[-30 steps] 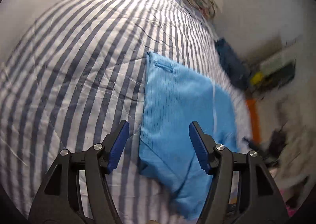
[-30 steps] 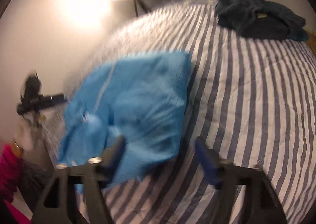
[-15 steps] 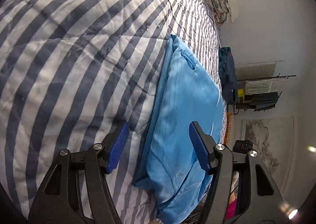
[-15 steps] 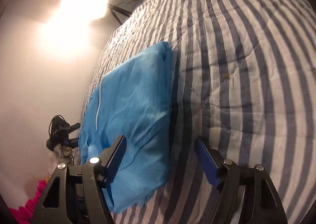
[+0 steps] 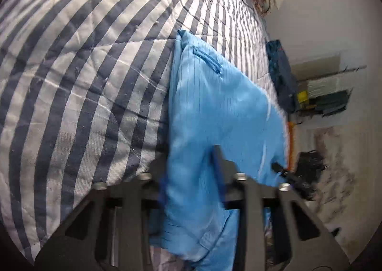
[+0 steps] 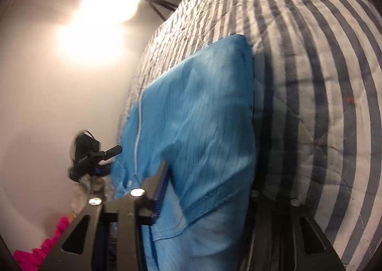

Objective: Fold large clothes

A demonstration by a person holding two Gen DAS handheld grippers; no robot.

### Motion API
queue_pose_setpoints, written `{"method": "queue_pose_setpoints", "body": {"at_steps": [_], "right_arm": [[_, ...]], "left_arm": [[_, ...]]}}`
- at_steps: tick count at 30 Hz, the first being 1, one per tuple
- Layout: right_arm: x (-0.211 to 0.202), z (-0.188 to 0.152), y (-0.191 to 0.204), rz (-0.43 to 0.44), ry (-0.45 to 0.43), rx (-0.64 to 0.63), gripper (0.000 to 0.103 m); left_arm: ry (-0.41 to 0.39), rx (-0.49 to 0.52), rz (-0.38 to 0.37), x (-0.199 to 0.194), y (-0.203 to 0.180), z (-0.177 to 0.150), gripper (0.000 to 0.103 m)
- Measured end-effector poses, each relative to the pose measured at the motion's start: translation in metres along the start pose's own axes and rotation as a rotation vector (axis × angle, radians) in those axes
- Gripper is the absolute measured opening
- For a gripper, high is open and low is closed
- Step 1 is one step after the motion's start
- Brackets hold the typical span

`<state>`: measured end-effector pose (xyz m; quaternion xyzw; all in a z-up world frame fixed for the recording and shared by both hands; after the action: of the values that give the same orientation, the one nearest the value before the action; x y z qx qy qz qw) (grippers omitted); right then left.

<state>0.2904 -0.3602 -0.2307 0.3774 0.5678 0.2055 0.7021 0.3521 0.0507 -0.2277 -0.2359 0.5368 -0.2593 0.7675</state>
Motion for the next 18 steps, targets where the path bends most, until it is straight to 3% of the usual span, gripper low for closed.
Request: {"method": "queue_pose_setpoints", "body": {"at_steps": [6,11,18], "right_arm": [[0.001,-0.007,0.034,-0.128,-0.035,-0.100,0.013],[0.002,-0.019,0.074,-0.248,-0.077,-0.227,0.007],[-0.023,-0.023,0.098,-0.304,-0.155,-0.339,0.004]], "left_arm": [[-0.037,0.128,0.105,-0.005,-0.036,0.003,0.008],[-0.078,0.197,0.129,-0.012,-0.066,0.006,0.006],[-0.108,0.291,0.143,-0.018,-0.098,0.007,0.005]]}}
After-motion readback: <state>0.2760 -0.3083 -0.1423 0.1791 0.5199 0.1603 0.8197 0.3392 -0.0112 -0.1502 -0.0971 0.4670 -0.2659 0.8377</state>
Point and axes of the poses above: each gripper's, at about its wrist camera, not at the fingertips, and x roughly the way its jaws point, y to its left, z to its top, the point moved 1 cm from there along x, roughly the way its jaws point, and after that the axes turned 14 degrees about x, right-handed, at the moved point
